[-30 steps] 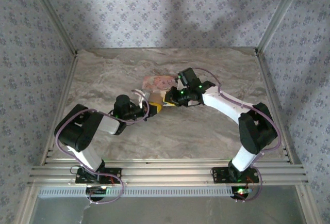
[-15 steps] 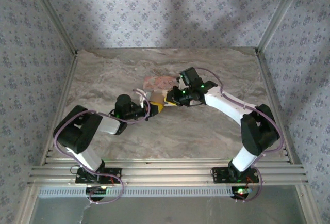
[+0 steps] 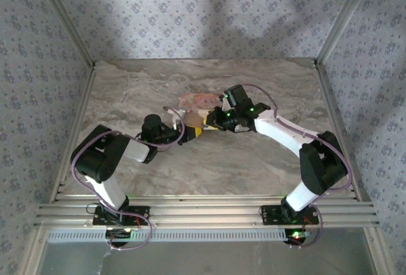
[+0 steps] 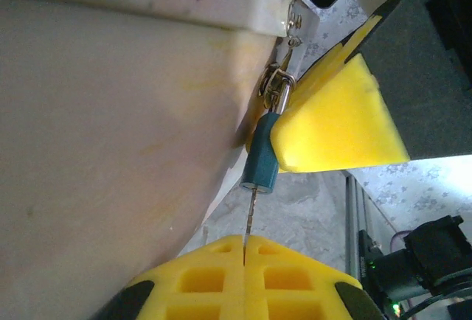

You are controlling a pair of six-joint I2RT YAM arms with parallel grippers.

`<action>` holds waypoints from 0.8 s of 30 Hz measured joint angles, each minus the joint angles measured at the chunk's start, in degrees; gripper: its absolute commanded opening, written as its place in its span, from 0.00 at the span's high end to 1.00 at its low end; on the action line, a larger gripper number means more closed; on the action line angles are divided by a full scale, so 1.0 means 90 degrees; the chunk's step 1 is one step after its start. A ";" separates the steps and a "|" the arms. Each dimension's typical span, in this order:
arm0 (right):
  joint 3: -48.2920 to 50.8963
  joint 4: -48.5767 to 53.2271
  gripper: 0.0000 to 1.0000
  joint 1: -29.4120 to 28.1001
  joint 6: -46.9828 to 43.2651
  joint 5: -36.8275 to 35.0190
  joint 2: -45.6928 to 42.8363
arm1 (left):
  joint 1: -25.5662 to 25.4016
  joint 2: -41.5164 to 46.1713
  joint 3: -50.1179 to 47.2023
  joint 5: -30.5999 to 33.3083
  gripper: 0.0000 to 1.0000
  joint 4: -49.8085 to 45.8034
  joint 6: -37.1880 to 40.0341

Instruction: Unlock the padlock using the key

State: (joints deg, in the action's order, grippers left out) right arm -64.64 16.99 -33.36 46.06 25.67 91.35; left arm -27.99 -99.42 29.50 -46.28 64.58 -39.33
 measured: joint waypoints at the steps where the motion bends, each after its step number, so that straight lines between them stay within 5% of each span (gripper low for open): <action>1: 0.0002 -0.0024 1.00 0.0010 -0.0019 -0.0002 -0.0005 | 0.0022 -0.0029 0.0034 -0.0051 1.00 0.0017 -0.0083; 12: 0.0192 -0.0512 1.00 0.0029 -0.0070 -0.0087 -0.0100 | 0.0068 -0.0350 0.0277 -0.0291 1.00 0.0420 -0.0903; 24: 0.0525 -0.0872 1.00 0.0029 -0.0192 -0.0143 -0.0136 | 0.0027 -0.0432 0.0355 -0.0272 1.00 0.0058 -0.0678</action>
State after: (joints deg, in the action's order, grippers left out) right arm -59.92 9.15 -33.10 44.34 24.38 90.13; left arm -27.75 -103.31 32.69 -48.73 65.10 -45.43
